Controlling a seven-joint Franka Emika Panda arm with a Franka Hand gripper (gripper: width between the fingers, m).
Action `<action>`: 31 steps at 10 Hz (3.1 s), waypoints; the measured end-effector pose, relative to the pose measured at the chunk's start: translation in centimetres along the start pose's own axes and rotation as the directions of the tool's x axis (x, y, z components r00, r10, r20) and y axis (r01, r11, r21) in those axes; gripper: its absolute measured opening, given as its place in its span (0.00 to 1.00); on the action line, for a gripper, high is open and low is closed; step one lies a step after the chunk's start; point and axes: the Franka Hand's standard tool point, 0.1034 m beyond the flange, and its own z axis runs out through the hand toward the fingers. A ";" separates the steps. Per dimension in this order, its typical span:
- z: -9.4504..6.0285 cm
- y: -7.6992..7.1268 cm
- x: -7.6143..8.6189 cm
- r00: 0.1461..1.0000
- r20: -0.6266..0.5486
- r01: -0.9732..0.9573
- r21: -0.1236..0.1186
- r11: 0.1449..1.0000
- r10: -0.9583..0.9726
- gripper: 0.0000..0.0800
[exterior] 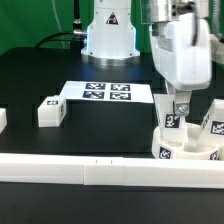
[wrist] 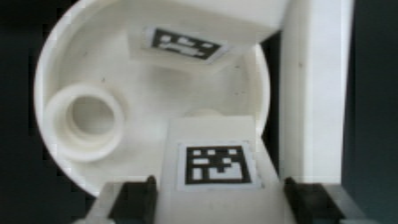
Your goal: Assemble stool
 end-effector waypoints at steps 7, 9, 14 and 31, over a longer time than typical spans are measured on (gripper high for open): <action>0.2 0.2 -0.2 0.860 0.026 -0.508 -0.039 0.860 0.509 0.42; -0.6 -0.1 -0.3 0.876 0.042 -0.480 -0.029 0.877 0.481 0.66; -3.9 -1.2 -1.5 0.937 0.093 -0.339 0.006 0.941 0.337 0.81; -3.3 -1.9 -1.5 0.180 0.087 0.982 -0.069 0.174 -0.980 0.81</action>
Offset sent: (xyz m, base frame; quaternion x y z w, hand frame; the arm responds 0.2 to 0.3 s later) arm 0.0013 -0.0033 -0.0038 -0.0622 -0.0030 0.2327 0.9706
